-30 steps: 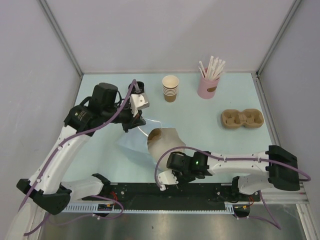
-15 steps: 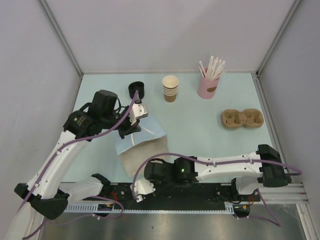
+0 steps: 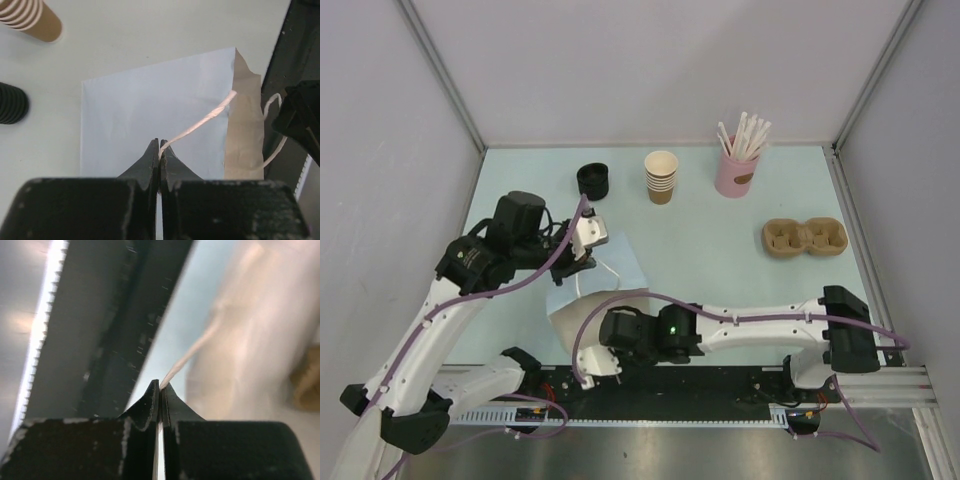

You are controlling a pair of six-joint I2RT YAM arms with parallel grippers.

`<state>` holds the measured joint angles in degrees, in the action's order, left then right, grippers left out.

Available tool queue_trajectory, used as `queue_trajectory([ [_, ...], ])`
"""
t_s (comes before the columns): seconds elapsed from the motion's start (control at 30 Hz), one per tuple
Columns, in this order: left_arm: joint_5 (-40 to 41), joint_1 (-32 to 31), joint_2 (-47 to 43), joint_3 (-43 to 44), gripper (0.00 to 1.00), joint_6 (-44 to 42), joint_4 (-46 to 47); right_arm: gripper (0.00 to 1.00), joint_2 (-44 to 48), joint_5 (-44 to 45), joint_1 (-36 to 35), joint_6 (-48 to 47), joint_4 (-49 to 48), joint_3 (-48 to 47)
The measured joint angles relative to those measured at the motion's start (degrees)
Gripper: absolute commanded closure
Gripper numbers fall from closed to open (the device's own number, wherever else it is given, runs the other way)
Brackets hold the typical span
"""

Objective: Pack the takeout coffee

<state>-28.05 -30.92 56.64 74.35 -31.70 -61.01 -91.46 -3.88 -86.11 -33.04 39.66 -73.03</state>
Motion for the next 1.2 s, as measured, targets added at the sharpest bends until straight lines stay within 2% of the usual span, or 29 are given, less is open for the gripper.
queue_trajectory([
  [0.2,8.22,0.68,0.37,2.62,1.00,4.35,6.29,1.00,5.79,4.09,8.39,-0.48,1.66,-4.50],
  [0.37,15.78,1.01,2.91,5.22,1.00,8.28,12.92,1.00,13.16,7.17,17.64,-1.53,0.09,-10.75],
  [0.47,19.19,1.09,5.62,5.27,1.00,9.86,15.37,1.00,14.29,8.44,21.88,-1.31,-0.61,-16.35],
  [0.6,20.52,1.16,9.05,5.27,1.00,10.84,16.87,1.00,11.67,8.68,24.17,-2.21,0.55,-23.28],
  [0.73,20.24,1.18,10.58,5.27,1.00,11.21,17.22,1.00,5.49,12.39,21.07,-3.15,2.49,-27.96],
  [0.77,20.15,1.18,10.67,5.27,1.00,11.21,17.25,1.00,2.60,11.41,21.46,-1.97,4.72,-32.26],
  [0.87,19.91,1.20,10.75,5.27,1.00,11.19,17.38,1.00,-3.98,7.02,26.34,3.78,5.90,-46.49],
  [0.97,20.13,1.66,10.60,5.88,1.00,11.74,20.20,1.00,-4.66,1.60,33.11,8.76,6.91,-55.52],
  [1.07,20.13,1.53,9.73,5.68,1.00,11.69,20.37,1.00,-1.14,0.35,35.21,9.22,4.57,-53.81],
  [1.2,20.50,1.53,8.44,4.39,1.00,11.72,20.65,1.00,3.54,0.35,30.97,7.82,3.15,-43.01],
])
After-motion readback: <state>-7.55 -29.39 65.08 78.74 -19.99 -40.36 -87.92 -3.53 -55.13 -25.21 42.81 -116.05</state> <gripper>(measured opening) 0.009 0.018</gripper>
